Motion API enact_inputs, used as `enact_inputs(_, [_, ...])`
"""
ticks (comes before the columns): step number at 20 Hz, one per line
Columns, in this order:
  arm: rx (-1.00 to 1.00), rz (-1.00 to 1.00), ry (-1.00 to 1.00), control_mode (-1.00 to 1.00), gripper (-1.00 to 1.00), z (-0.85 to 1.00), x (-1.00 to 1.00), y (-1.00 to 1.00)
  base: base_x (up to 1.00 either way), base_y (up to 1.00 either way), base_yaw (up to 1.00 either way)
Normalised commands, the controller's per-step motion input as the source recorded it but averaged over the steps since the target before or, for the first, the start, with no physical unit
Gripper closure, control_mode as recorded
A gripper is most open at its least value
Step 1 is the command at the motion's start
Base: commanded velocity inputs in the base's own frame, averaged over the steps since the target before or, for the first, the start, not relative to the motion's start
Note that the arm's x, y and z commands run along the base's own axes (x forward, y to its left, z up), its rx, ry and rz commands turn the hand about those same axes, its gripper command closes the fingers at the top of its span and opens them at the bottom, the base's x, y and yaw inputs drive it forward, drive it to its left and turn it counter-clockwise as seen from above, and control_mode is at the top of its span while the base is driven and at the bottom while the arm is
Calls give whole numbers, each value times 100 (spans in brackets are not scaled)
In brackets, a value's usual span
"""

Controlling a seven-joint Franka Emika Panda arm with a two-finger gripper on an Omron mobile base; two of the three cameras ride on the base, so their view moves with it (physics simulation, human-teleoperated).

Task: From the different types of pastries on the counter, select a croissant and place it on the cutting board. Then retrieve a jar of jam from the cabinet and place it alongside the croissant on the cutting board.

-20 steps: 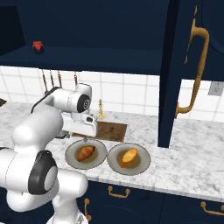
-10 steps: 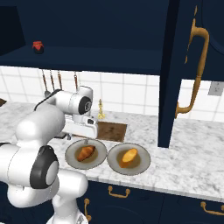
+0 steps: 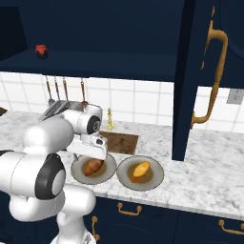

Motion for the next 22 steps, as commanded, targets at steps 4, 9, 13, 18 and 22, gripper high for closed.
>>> enact_inputs(4, [0,1,0,-100,-100,-28,1,-5,0,0,0])
enact_inputs(9, [0,2,-4,-100,-100,-9,26,-1,0,0,0])
enact_inputs(13, [0,0,-6,-100,-100,-13,19,0,0,0,0])
enact_inputs(18, [0,1,-9,-100,-100,-37,5,-3,0,0,0])
enact_inputs(22, [0,1,-8,-100,-100,-14,11,0,0,0,0])
